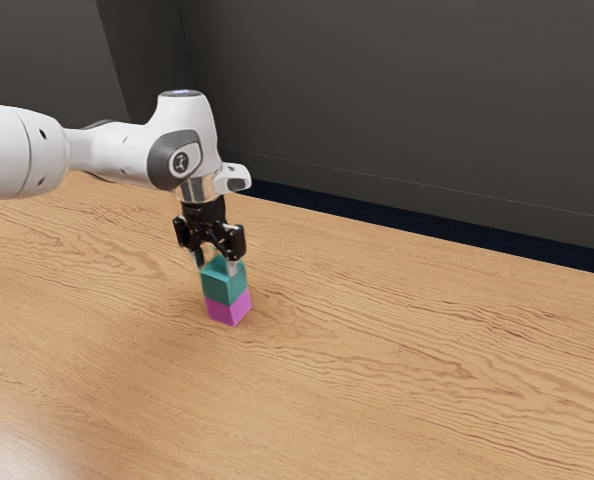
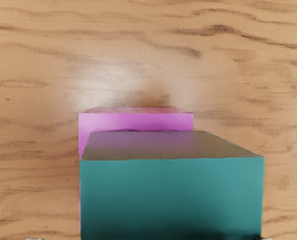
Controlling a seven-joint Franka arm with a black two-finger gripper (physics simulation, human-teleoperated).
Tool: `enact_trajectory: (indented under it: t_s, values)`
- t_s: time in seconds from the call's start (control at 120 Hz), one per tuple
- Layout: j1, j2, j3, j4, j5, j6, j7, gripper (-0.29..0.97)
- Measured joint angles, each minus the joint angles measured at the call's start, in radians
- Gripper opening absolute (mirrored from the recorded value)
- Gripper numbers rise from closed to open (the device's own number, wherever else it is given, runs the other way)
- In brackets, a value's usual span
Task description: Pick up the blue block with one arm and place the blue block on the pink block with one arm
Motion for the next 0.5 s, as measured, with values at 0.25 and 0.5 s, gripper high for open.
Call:
enact_trajectory:
  t_s: [0.25,0.5]
  values:
    - [0.006,-0.116,-0.015,0.007,-0.007,-0.015,-0.013,0.62]
    - [0.013,-0.139,-0.01,0.009,-0.003,-0.052,-0.023,0.66]
